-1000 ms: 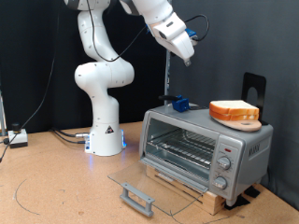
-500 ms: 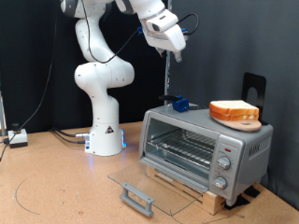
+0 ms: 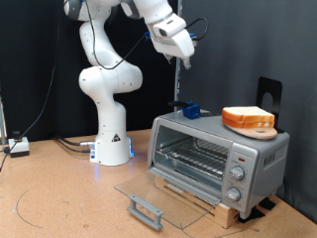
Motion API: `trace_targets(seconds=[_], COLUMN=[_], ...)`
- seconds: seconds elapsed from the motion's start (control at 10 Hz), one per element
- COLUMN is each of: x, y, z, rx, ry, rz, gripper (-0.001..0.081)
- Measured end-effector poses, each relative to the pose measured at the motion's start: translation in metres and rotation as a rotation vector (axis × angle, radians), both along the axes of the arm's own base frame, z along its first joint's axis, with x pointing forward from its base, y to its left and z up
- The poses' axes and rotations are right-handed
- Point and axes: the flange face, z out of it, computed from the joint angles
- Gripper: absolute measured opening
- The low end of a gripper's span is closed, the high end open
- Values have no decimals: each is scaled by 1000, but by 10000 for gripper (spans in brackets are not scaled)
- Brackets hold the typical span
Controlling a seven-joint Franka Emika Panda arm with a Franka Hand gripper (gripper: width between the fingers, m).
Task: Make a piece of toast with the oven
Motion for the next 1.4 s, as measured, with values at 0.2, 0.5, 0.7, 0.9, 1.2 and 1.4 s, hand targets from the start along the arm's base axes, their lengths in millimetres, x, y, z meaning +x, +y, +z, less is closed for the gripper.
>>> trace_targets(seconds=[0.2,0.5,0.7,0.9,1.2,1.4], x=[5,11,8,3,1,4], y=[13,27,34,39,49,57], z=[-28,-61,-80,-98,-116,-123], rx=[-42,-91,-114,-136,-137,-130], ry=[32,47,54,44,42,36], rz=[30,66,92,93,88,83], gripper=[810,810,810,810,810,810])
